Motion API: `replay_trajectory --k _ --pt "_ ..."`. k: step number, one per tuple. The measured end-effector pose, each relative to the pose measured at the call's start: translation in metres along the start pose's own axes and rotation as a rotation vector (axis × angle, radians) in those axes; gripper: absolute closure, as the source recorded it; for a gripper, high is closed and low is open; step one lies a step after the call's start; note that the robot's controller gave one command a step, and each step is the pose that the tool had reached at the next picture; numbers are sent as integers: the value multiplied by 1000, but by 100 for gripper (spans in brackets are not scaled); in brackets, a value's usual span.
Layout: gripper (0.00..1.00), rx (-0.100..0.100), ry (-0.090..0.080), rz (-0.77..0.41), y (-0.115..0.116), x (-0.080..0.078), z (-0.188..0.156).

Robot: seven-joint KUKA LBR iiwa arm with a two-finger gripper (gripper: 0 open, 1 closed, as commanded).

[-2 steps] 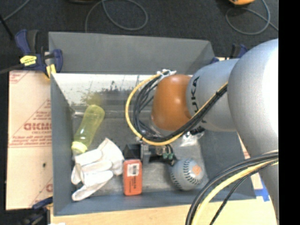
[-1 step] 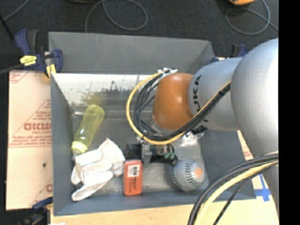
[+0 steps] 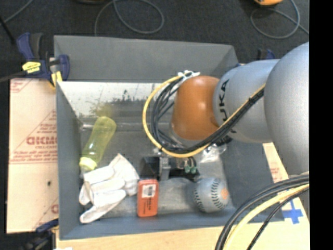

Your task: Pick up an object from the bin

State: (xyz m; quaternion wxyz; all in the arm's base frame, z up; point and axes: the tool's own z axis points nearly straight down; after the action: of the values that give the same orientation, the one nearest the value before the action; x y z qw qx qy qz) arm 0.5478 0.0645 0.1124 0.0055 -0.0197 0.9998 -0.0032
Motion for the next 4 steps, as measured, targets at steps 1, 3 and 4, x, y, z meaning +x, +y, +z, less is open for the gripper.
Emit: replay_trajectory --k 1,3,4 --pt "100 -1 -8 0 0 -2 -11" --pt "100 0 6 -1 0 1 -33" --pt "100 0 1 -2 -1 0 -54"
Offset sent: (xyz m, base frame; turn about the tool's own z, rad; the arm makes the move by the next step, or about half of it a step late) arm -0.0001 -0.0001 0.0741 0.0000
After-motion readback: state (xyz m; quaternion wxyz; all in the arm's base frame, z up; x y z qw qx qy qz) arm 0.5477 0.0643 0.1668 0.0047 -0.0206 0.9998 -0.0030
